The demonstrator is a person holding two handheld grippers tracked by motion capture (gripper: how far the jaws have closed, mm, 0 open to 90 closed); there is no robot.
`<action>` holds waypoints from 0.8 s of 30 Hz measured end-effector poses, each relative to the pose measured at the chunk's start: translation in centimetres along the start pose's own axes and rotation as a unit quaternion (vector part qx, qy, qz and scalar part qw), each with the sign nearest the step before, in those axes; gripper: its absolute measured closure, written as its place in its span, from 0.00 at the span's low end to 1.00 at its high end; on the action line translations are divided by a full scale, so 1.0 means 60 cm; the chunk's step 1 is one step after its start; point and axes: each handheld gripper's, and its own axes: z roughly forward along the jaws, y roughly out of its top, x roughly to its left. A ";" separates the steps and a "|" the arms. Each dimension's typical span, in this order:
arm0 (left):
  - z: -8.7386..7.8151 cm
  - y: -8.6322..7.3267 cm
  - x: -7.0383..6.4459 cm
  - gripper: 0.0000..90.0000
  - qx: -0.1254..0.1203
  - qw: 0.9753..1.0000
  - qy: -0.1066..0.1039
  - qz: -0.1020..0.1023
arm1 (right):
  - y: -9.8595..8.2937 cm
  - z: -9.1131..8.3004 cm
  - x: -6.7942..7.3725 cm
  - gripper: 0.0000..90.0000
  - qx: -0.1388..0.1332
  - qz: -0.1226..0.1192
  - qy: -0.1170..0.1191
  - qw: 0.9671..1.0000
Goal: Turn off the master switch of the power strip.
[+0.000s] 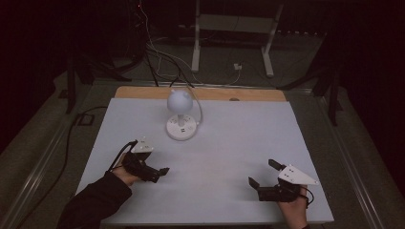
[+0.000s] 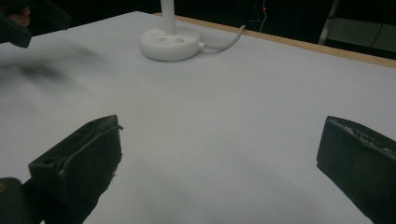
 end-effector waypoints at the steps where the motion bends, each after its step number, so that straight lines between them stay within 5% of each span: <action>1: -0.002 -0.006 0.001 0.00 0.001 1.000 -0.003 -0.001 | 0.000 0.000 0.000 0.00 0.000 0.000 -0.001 1.000; 24: -0.048 -0.094 -0.007 0.00 0.001 1.000 0.002 -0.022 | 0.000 0.001 0.001 0.00 0.003 -0.003 0.000 1.000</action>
